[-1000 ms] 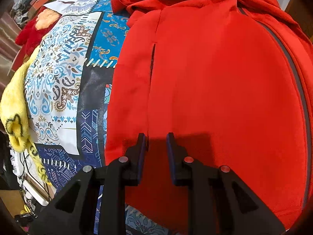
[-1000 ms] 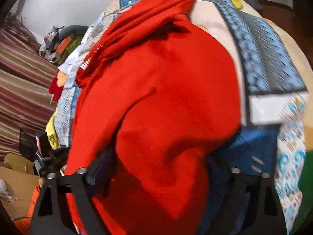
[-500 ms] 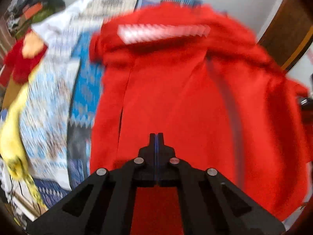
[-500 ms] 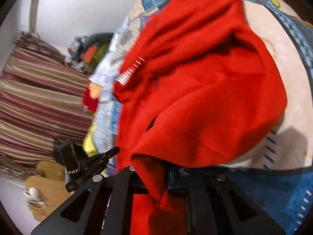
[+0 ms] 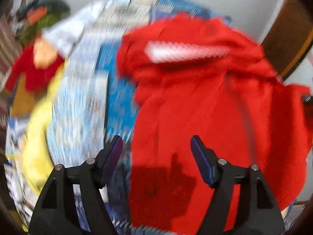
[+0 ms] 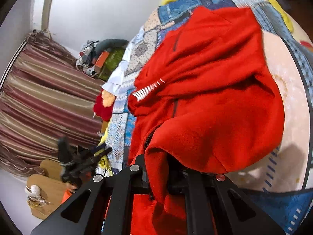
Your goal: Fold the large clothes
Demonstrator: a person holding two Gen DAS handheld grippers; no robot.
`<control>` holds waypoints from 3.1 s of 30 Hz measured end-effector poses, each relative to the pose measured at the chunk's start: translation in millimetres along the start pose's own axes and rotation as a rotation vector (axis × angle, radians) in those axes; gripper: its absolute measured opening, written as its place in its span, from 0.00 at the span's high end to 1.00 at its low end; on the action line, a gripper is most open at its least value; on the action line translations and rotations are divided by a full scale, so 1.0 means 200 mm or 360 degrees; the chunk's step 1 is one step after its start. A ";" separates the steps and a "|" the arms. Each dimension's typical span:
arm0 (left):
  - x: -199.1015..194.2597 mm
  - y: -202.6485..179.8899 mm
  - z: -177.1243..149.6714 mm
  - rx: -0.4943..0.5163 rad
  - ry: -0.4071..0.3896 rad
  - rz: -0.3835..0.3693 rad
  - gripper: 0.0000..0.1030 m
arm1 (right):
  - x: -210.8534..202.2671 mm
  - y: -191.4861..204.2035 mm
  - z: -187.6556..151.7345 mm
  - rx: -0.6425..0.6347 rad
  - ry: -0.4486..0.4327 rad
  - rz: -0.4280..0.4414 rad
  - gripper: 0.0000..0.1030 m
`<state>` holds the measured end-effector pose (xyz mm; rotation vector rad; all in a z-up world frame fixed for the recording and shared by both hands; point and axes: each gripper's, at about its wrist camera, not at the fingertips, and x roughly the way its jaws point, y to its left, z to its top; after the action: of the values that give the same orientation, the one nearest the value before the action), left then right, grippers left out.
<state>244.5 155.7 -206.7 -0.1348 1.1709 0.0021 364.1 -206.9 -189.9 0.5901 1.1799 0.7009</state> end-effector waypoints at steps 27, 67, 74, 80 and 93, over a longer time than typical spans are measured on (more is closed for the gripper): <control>0.21 -0.04 0.14 -0.0459 0.0125 -0.0568 0.84 | 0.01 0.06 0.06 -0.0075 0.0003 -0.0033 0.93; 0.78 0.26 1.49 -0.0725 -0.0066 -0.0282 0.69 | 0.01 -0.49 1.28 -0.0178 -0.0209 -0.0925 0.93; 0.28 0.26 1.43 -0.0495 -0.0421 0.0074 0.26 | -0.11 -0.11 1.01 -0.0553 -0.0319 -0.0795 0.93; 0.13 0.08 1.20 -0.0186 -0.0457 -0.0063 0.18 | 0.15 0.14 0.74 -0.0880 -0.0204 -0.0743 0.93; 0.61 -0.36 1.06 0.0158 -0.0312 0.0040 0.17 | 0.55 -0.08 0.81 -0.0646 -0.0024 -0.0738 0.93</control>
<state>492.1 98.3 -229.3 -0.0310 0.9750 -0.0205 547.7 -142.7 -224.8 -0.0236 1.0685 0.5124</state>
